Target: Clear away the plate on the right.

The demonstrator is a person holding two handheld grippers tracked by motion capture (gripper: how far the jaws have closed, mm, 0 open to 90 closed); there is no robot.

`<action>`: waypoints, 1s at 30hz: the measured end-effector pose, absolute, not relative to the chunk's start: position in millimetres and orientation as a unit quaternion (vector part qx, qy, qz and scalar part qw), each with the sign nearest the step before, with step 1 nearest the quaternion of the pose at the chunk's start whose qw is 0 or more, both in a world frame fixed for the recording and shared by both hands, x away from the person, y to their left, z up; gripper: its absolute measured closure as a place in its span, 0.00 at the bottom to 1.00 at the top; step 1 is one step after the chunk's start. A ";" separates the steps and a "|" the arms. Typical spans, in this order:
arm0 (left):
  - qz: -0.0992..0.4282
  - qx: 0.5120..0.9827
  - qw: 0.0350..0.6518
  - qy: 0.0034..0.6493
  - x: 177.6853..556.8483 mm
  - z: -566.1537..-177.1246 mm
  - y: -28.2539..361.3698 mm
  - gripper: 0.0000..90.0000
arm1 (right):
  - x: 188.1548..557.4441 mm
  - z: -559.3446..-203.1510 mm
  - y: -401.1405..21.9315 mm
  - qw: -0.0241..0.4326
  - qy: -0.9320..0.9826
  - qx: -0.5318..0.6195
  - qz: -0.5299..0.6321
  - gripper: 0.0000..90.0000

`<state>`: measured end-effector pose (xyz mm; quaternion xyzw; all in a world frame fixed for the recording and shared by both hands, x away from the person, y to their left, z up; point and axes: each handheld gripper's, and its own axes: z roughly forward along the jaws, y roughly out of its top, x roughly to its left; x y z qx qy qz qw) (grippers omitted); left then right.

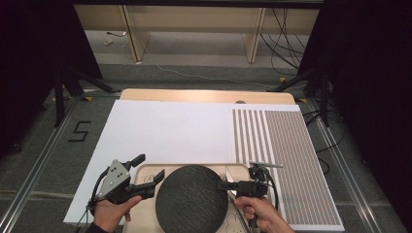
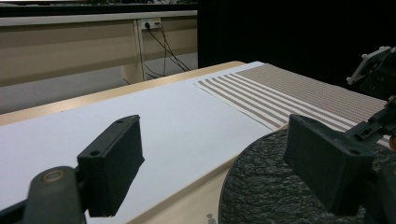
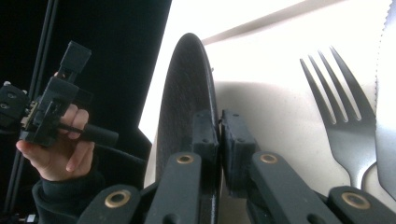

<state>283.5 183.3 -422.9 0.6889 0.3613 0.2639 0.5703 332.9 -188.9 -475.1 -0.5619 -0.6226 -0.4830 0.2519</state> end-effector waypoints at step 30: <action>0.263 0.688 0.572 0.360 282.6 -422.3 183.9 0.21 | 338.0 -485.4 -173.1 0.251 -0.630 -0.569 -0.465 0.96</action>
